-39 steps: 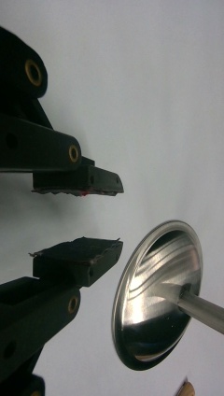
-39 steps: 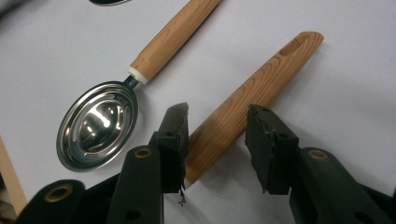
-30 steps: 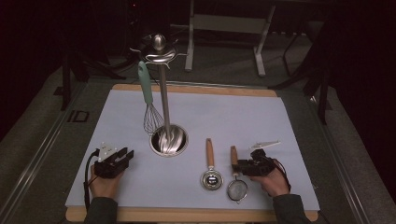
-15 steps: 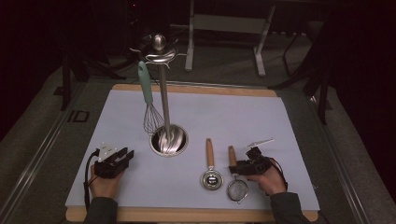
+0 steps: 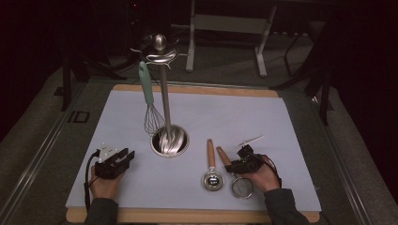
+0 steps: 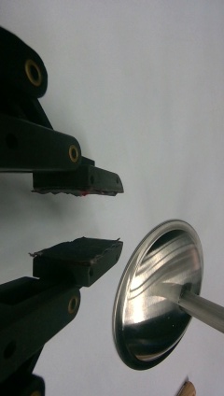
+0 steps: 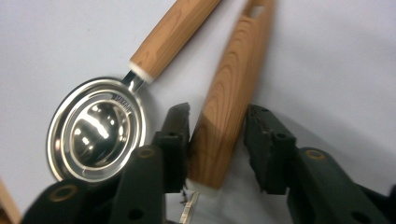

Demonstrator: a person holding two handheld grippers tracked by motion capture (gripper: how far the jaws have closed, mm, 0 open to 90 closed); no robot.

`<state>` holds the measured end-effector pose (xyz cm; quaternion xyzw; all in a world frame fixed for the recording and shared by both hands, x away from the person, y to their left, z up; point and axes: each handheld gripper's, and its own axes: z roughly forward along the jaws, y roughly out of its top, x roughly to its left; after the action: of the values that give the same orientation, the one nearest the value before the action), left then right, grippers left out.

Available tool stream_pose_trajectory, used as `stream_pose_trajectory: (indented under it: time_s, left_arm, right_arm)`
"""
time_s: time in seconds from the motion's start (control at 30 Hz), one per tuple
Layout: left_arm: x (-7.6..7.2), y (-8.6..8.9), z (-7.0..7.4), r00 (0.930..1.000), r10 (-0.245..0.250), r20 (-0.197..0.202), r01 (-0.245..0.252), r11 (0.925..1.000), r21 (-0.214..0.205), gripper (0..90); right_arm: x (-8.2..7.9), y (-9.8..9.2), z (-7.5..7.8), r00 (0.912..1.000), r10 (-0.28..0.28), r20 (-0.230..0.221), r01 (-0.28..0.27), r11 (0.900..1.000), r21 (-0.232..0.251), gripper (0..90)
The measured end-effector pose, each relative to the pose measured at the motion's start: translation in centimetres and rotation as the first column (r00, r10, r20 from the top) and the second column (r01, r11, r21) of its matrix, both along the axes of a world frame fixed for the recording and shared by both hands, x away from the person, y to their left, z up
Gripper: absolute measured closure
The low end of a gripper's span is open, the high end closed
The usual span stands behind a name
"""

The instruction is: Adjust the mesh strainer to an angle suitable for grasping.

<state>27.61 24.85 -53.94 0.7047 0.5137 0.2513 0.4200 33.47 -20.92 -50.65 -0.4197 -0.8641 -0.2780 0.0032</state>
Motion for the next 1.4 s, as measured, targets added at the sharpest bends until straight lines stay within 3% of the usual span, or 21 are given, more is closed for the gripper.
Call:
stream_pose_trajectory:
  time_s: [0.13, 0.37, 0.53, 0.6, 0.67, 0.73, 0.77, 0.9, 1.4]
  left_arm:
    - [0.0, 0.0, 0.0, 1.0000, 0.001, 0.000, -0.001, 1.0000, -0.002, 66.6]
    - [0.0, 0.0, 0.0, 1.0000, 0.000, -0.001, 0.000, 1.0000, 0.000, 66.4]
    - [0.0, 0.0, 0.0, 1.0000, 0.001, -0.001, -0.001, 1.0000, 0.001, 66.5]
    - [0.0, 0.0, 0.0, 1.0000, 0.000, 0.000, 0.000, 1.0000, 0.001, 66.5]
    - [0.0, 0.0, 0.0, 1.0000, 0.000, 0.000, 0.000, 1.0000, 0.001, 66.5]
    - [0.0, 0.0, 0.0, 1.0000, -0.001, 0.000, 0.001, 1.0000, 0.001, 66.4]
    - [0.0, 0.0, 0.0, 1.0000, -0.001, 0.000, 0.001, 1.0000, 0.001, 66.5]
    - [0.0, 0.0, 0.0, 1.0000, -0.001, 0.000, 0.001, 1.0000, 0.001, 66.5]
    - [0.0, 0.0, 0.0, 1.0000, 0.000, 0.001, 0.000, 1.0000, 0.002, 66.5]
  right_arm:
    - [0.2, 0.1, 0.2, 1.0000, -0.001, 0.006, 0.001, 0.9999, -0.016, 65.9]
    - [0.5, 0.0, 0.0, 0.9949, 0.054, -0.085, -0.057, 0.9980, -0.029, 63.9]
    - [0.7, 0.2, 0.0, 0.9932, 0.063, -0.098, -0.067, 0.9967, -0.045, 65.4]
    - [0.7, 0.3, 0.1, 0.9935, 0.061, -0.096, -0.067, 0.9961, -0.057, 66.1]
    - [0.7, 0.4, 0.2, 0.9974, 0.022, -0.069, -0.027, 0.9970, -0.072, 69.0]
    - [0.8, 0.2, 0.1, 0.9978, 0.005, -0.066, -0.009, 0.9980, -0.062, 69.3]
    - [0.9, -0.2, 0.2, 0.9983, -0.023, -0.053, 0.022, 0.9994, -0.027, 70.0]
    - [0.8, -0.5, 0.5, 0.9988, -0.046, -0.019, 0.045, 0.9986, -0.027, 70.7]
    - [0.4, -0.3, 1.8, 0.9994, -0.024, 0.026, 0.023, 0.9992, 0.033, 70.7]
